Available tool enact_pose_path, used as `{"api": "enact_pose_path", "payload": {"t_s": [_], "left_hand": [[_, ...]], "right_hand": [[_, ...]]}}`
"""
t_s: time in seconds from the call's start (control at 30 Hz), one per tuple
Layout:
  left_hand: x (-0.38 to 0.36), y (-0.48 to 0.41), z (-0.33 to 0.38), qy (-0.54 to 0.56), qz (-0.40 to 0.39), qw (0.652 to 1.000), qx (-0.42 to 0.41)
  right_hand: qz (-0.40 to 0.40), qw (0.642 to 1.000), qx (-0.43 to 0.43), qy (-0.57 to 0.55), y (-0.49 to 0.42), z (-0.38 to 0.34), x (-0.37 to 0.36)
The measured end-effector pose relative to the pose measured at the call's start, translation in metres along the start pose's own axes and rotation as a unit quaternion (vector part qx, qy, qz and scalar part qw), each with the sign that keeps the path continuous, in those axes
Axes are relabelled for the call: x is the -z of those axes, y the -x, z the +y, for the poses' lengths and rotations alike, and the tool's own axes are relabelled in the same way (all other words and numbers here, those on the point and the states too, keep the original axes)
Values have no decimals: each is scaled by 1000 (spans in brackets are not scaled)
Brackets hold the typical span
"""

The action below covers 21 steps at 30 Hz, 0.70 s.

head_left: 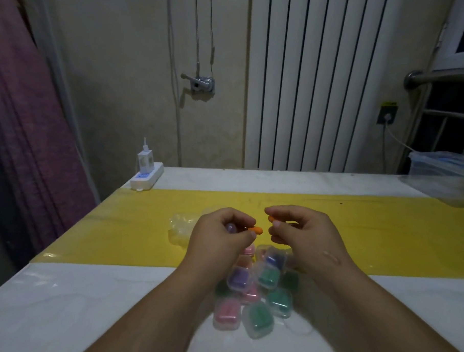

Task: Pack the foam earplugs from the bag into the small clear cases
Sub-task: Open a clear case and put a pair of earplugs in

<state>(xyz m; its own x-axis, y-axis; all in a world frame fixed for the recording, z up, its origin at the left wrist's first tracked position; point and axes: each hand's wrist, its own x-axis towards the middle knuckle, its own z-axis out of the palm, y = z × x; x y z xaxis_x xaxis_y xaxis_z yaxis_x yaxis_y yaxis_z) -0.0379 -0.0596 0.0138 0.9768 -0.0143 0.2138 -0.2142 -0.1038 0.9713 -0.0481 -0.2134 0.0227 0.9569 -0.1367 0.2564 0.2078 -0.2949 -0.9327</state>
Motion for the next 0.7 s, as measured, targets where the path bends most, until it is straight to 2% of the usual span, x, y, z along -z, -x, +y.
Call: {"api": "enact_pose_path", "payload": {"t_s": [0.3,0.5,0.7], "left_hand": [[3,2,4,28,-16,999,22],[2,1,3,20,-9,1000,13],[3,0,2,51,-6,999,16]], "right_hand": [[-2,1000,-5,-10,1,-1,-3],[-16,1000,25,7,2,-1,-7],[-31,999,8,-35,6,-5,-7]]}}
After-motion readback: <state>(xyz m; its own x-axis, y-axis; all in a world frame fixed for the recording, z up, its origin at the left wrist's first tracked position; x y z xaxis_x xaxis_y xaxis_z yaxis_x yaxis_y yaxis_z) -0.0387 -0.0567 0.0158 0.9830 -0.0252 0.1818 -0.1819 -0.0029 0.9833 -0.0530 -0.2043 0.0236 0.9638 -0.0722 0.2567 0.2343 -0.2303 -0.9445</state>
